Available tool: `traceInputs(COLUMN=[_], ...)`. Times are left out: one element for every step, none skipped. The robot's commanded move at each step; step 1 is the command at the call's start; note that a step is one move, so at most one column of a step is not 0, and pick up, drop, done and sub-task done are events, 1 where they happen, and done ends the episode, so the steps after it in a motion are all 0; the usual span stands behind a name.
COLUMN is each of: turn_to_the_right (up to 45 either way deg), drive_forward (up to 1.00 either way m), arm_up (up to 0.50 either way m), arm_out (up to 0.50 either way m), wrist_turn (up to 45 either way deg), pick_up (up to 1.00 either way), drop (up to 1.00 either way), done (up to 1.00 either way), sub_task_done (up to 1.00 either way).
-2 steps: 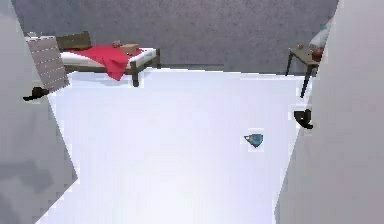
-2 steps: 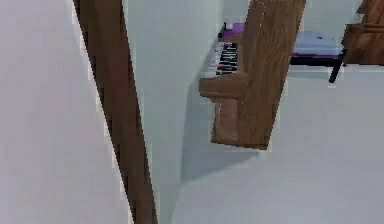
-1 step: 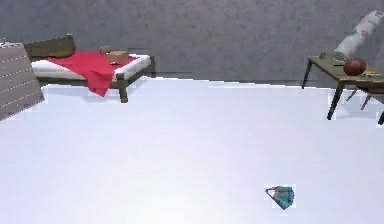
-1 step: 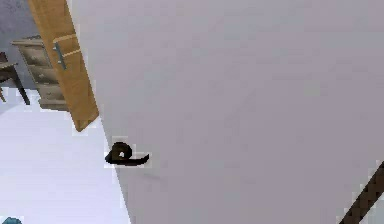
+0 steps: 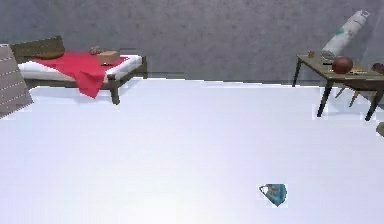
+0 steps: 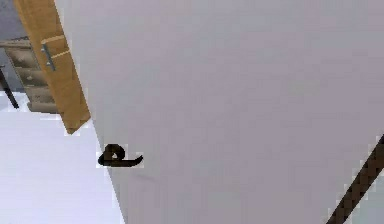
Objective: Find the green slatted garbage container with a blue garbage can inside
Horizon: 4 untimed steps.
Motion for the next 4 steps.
traceInputs(turn_to_the_right=[-9.0, 0.0, 33.0, 0.0], drive_forward=[0.00, 0.90, 0.00, 0.25], arm_up=[0.00, 0.00, 0.00, 0.00], arm_out=[0.00, 0.00, 0.00, 0.00], wrist_turn=[0.0, 0.0, 0.0, 0.0], pick_up=[0.00, 0.00, 0.00, 0.00], drop=[0.00, 0.00, 0.00, 0.00], done=[0.00, 0.00, 0.00, 0.00], sub_task_done=[0.00, 0.00, 0.00, 0.00])
